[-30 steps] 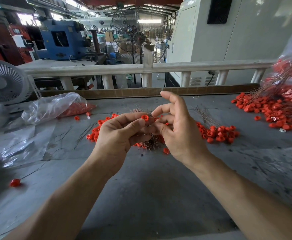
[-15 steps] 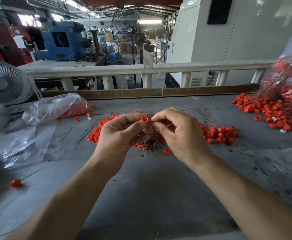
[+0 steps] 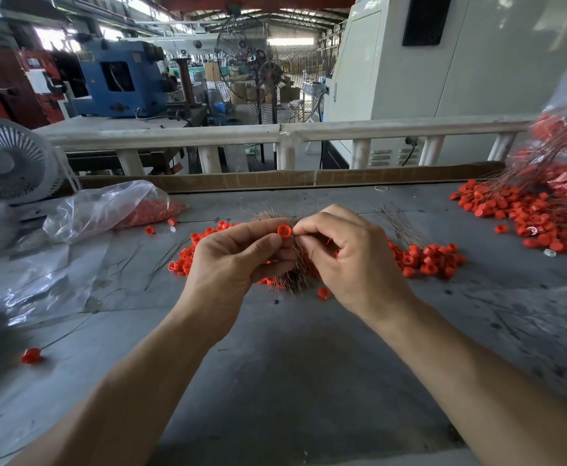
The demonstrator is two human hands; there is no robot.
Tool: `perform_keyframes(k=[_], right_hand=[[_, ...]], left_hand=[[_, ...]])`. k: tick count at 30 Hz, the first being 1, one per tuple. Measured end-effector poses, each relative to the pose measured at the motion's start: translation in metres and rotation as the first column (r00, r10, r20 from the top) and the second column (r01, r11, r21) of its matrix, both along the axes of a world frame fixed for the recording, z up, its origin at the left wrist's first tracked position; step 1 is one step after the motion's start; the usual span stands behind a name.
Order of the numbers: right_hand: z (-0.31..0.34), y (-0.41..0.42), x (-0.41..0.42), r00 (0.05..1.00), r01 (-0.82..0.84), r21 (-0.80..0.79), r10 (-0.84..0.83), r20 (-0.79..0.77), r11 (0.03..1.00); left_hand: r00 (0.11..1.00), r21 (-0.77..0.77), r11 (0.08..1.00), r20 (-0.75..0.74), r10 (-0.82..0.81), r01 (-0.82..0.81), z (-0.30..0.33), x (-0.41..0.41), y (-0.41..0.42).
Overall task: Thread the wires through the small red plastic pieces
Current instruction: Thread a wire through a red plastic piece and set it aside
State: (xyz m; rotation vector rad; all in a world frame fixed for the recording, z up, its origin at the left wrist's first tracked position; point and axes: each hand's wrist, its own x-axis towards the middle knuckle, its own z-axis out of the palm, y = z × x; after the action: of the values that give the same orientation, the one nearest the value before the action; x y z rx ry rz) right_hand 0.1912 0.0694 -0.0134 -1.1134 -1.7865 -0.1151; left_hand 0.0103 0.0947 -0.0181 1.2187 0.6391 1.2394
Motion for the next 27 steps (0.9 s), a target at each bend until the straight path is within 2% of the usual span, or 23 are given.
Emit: perform_keyframes(k=[19,23,27], right_hand=[[0.0020,-0.0022,-0.0014,1.000,0.002,-0.011,-0.002,0.014,1.000],[0.0013,-0.0027,-0.0020,0.995,-0.039,-0.047,0.035,-0.092,0.998],[-0.0011,-0.0028,-0.0043,0.961,-0.115,-0.190,0.061,-0.269,0.975]], left_hand=[[1.000,0.009,1.000,-0.005,0.011,-0.011,0.0016,-0.0016,-0.0013],[1.000,0.031,0.999,-0.003,0.018,-0.018,0.0022,-0.0004,-0.0028],[1.000,0.053,0.998,0.005,0.015,-0.016,0.0041,-0.0002,-0.0045]])
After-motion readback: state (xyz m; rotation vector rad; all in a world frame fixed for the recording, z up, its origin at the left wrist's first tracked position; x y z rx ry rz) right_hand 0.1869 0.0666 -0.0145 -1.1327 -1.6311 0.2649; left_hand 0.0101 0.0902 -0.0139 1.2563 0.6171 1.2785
